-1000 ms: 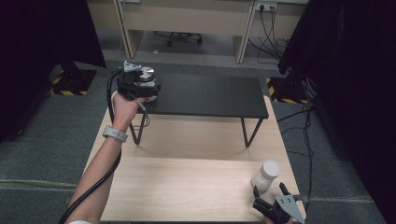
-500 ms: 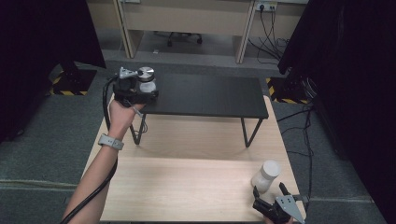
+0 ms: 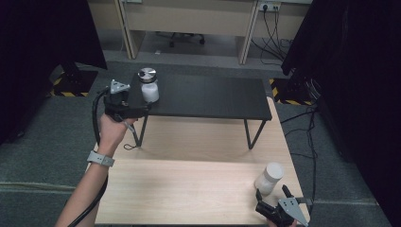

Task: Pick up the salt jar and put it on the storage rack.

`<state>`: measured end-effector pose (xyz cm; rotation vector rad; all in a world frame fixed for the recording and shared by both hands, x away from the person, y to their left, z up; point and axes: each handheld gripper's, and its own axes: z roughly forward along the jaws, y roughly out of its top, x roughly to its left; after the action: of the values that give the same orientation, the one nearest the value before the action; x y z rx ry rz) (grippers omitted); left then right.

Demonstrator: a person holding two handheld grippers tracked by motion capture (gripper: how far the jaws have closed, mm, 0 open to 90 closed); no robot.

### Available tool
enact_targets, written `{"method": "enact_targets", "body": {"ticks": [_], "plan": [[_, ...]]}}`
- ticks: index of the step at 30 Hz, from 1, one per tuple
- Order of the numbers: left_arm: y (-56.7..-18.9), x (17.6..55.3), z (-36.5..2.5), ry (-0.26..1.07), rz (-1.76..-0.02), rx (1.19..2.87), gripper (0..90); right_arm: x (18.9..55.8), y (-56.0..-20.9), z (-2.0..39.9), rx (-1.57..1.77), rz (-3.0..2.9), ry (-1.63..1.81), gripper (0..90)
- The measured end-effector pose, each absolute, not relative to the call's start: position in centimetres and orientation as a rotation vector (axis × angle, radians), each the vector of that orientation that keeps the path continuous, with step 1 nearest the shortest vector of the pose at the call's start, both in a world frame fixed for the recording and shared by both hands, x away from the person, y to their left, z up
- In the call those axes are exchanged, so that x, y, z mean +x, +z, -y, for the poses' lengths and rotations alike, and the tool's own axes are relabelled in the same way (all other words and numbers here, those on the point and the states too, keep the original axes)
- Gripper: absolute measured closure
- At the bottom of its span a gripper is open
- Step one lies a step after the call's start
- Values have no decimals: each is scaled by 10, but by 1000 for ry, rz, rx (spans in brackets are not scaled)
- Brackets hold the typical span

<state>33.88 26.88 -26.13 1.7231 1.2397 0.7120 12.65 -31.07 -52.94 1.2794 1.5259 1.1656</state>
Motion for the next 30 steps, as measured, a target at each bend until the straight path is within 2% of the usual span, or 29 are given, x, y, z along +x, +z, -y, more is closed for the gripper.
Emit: {"method": "enact_targets", "body": {"ticks": [16,30], "plan": [[-300,285,-288,708,-1316,1674,0,127,-528,313,1269,-1552,1167,3],[-358,256,-308,674,-1412,1673,0,127,-528,314,1257,-1561,1168,3]]}}
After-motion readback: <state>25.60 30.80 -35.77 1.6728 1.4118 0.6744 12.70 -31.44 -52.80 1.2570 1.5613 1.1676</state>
